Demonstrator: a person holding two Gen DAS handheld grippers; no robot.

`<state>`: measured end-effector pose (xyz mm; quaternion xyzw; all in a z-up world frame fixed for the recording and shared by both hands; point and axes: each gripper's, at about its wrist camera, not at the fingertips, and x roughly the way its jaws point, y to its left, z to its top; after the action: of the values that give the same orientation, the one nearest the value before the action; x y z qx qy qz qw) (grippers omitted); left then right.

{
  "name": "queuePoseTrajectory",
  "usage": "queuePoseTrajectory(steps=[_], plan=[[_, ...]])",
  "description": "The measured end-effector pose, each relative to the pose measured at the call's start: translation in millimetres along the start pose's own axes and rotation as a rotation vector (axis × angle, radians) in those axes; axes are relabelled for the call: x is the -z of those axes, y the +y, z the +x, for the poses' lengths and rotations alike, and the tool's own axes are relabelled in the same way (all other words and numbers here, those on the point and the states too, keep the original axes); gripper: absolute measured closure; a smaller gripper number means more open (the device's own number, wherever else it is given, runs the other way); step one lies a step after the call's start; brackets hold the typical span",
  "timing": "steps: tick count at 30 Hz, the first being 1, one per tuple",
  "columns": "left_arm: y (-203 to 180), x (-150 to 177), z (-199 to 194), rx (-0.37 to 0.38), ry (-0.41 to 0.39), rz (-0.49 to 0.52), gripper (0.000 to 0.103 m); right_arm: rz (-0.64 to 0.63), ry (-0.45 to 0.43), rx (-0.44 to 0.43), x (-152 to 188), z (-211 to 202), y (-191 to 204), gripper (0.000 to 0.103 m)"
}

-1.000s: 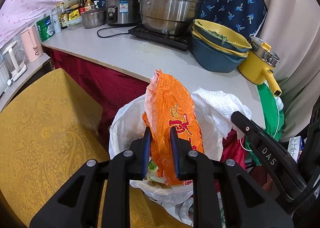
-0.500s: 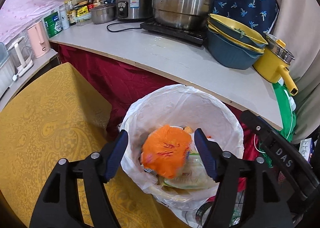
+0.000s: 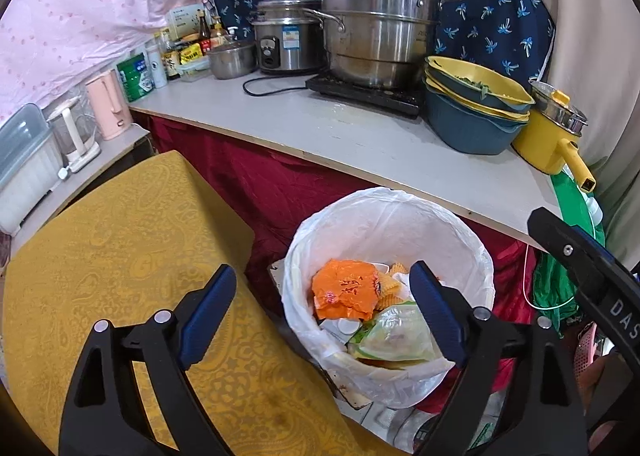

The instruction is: Collect trash

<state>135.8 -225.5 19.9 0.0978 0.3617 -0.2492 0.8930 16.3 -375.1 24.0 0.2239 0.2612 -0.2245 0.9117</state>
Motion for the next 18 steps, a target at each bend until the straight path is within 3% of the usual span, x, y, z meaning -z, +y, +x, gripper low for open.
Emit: queuePoseTrajectory(steps=[18], plan=[[32, 36, -70, -0.084, -0.024, -0.036, 0.010, -0.139, 0.023, 0.024, 35, -60, 29, 0.018]])
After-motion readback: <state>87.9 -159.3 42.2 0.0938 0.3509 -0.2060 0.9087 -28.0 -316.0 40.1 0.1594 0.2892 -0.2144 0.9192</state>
